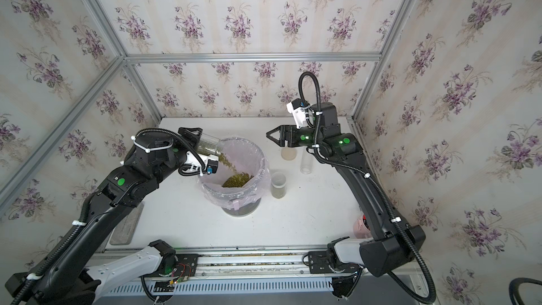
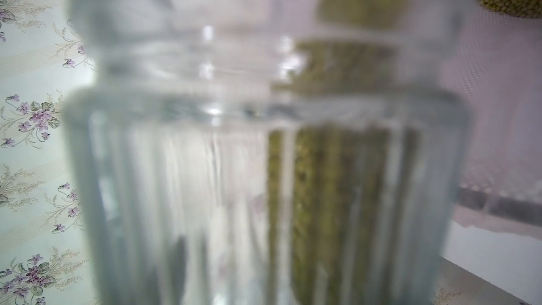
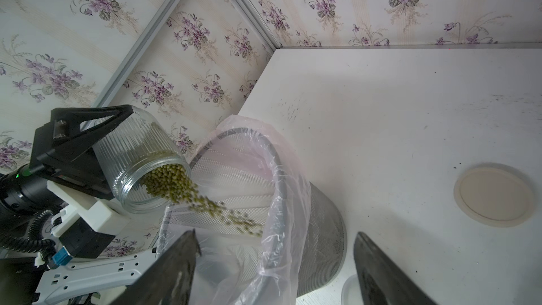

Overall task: Empty moldy mung beans from jars
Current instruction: Pour the moldy mung beans from the jar into the trash bin.

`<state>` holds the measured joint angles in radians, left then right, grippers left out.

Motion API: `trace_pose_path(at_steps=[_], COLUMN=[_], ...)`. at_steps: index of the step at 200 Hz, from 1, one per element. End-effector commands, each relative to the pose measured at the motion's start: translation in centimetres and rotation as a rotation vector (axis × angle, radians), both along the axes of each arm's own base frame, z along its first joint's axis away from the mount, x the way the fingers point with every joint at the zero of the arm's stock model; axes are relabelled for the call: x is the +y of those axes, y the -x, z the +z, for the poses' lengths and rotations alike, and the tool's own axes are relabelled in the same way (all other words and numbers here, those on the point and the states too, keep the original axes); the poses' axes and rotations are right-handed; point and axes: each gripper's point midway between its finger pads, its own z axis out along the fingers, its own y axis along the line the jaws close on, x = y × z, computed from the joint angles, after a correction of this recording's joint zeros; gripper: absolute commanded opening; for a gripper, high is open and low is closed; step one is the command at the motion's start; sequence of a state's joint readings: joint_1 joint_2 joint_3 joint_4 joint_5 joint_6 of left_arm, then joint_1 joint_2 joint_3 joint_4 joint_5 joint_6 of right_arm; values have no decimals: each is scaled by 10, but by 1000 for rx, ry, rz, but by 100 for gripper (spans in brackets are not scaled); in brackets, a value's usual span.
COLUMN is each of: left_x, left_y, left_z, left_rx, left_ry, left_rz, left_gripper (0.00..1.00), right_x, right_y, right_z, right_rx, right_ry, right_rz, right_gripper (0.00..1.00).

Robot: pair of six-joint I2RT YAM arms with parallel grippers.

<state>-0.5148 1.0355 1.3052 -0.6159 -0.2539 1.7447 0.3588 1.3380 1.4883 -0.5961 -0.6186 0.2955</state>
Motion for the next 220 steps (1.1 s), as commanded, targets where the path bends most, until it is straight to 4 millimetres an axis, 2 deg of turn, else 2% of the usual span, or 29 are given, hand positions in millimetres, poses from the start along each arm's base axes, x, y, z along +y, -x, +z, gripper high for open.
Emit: trace_pose_path(at_steps=[1, 80, 133, 167, 220], left_x=[-6, -13, -6, -7, -11], left_y=[-2, 1, 0, 4, 3], left_z=[19, 25, 27, 35, 33], left_rx=[-67, -60, -75, -94, -85], left_ry=[32, 97, 68, 73, 81], left_rz=[-34, -62, -42, -61, -73], left_gripper=[0, 0, 0, 0, 0], right_x=[2, 0, 1, 2, 1], right_y=[-1, 2, 2, 1, 2], right_z=[9, 7, 6, 7, 3], right_rx=[-29, -31, -33, -32, -25], right_ry=[-23, -20, -22, -30, -28], right_rz=[7, 3, 5, 8, 2], right_gripper=[81, 80, 80, 80, 80])
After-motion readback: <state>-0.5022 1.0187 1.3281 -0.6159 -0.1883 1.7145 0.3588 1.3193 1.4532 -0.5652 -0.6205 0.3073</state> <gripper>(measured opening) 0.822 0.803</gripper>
